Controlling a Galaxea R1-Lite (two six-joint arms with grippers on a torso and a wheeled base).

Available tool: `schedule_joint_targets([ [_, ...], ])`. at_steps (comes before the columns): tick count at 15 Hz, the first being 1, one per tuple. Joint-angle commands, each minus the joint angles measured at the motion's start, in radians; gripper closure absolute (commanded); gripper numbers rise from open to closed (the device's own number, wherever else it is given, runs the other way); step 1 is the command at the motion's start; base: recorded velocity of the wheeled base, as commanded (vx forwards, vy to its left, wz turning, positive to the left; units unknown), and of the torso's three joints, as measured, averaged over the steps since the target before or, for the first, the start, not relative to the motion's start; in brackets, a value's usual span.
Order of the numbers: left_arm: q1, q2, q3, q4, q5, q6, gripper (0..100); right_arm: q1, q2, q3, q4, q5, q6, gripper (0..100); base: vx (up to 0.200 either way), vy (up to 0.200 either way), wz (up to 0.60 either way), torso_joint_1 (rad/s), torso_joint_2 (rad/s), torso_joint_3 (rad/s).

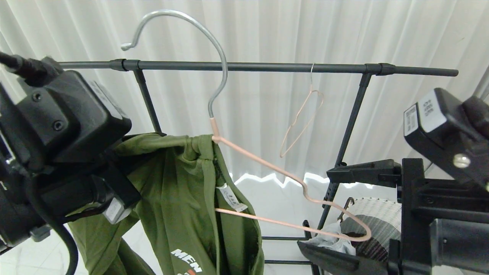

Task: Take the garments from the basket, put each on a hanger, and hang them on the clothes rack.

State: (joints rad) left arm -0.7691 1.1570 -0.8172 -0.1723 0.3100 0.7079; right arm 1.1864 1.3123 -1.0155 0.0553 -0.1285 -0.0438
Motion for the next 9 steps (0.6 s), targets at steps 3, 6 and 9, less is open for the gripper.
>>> schedule_joint_targets([
  [3,-0.002,0.086,0.012,-0.111,0.126,-0.131,100,-0.033,-0.007,0.002,-0.005,-0.052,-0.004,0,0.000,0.000,0.00,0.000,0.00,0.000],
  [6,-0.004,0.101,0.009,-0.157,0.202,-0.196,100,-0.057,0.001,0.005,-0.011,-0.088,0.012,0,0.000,0.000,0.00,0.000,0.00,0.000],
  [9,-0.004,0.102,0.010,-0.157,0.268,-0.240,100,-0.096,0.038,0.041,-0.126,-0.120,0.045,0,0.000,0.000,0.00,0.000,0.00,0.000],
])
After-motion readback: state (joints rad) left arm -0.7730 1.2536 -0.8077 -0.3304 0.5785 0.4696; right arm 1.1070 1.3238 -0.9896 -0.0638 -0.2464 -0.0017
